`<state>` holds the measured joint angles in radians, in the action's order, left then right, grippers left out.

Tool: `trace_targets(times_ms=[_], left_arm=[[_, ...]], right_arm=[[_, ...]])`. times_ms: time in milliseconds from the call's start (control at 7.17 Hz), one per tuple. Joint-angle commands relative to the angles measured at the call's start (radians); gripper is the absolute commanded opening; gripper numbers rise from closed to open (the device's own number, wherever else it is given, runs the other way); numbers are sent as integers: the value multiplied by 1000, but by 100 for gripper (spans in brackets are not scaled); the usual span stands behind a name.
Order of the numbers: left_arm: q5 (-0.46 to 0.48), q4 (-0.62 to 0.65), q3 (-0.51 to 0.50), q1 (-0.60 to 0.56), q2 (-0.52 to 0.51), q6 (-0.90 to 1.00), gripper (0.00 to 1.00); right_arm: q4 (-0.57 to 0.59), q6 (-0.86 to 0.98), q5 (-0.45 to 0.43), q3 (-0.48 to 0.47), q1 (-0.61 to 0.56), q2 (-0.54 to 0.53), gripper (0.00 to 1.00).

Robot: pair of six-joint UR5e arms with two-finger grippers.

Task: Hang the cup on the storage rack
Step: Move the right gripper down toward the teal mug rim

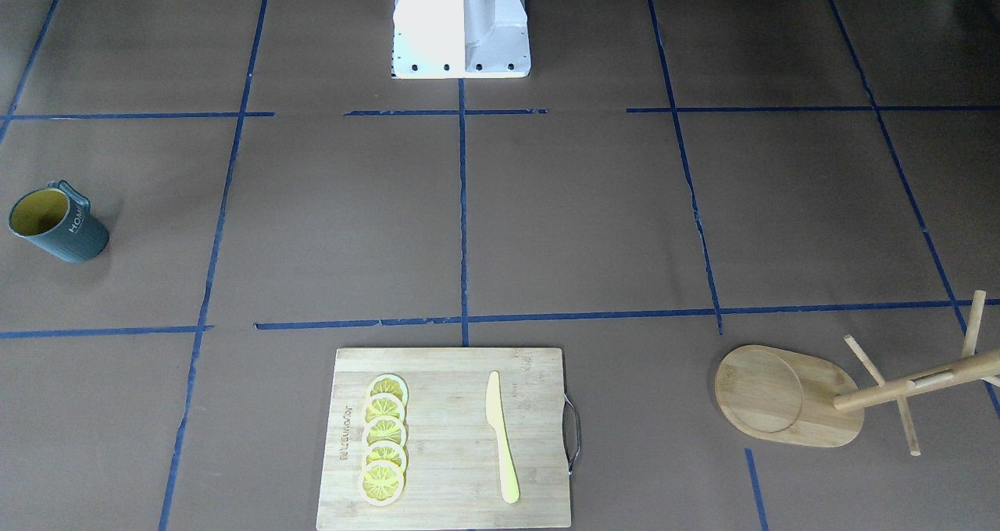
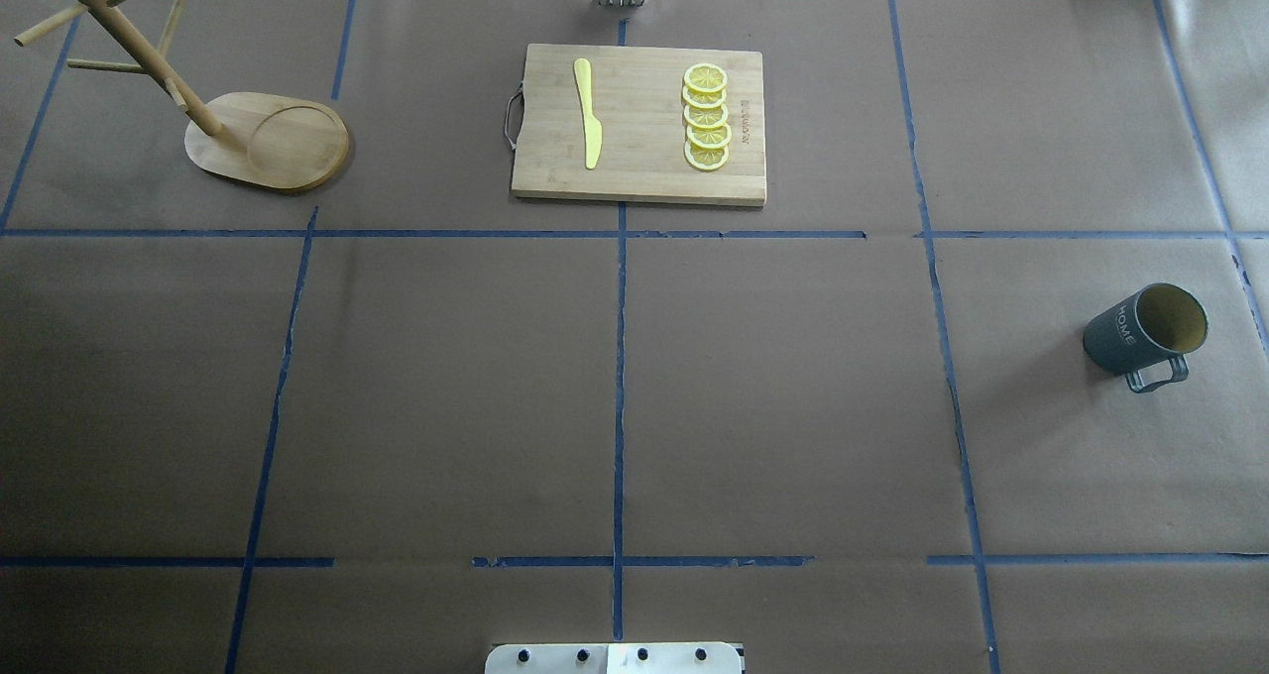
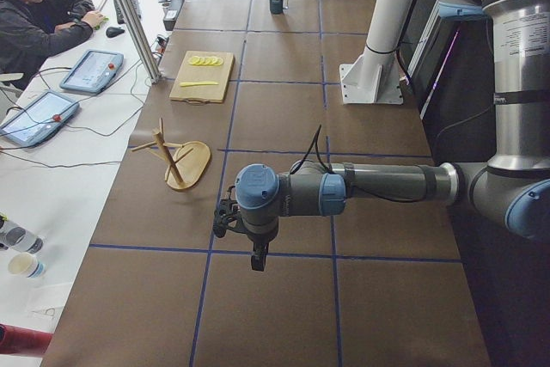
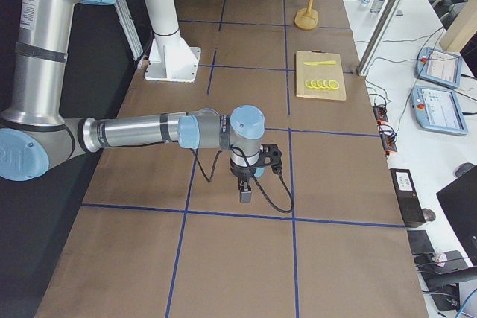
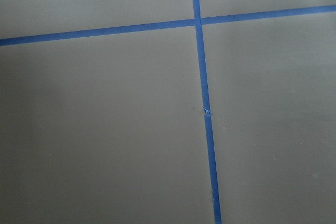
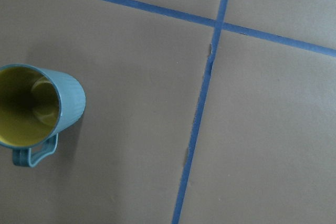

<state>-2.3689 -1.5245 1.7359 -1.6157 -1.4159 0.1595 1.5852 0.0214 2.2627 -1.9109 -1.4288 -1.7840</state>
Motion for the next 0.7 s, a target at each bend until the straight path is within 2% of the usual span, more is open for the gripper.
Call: trace_targets(times_ms=[0,139,279,558], left_arm=[[-4,0,-1,2,0,0,100],[-4,0,-1,2,0,0,100],[-6,1,-1,2,0,0,100],[-6,0,-1,2,2,0,100]], right_arm=[[-240,-230,33,65,86,-3,100],[-384,-380,41,103,143,0,100],[-457,-543,22,116,230,35,100],[-459,-581,-30,157,293,74,100]])
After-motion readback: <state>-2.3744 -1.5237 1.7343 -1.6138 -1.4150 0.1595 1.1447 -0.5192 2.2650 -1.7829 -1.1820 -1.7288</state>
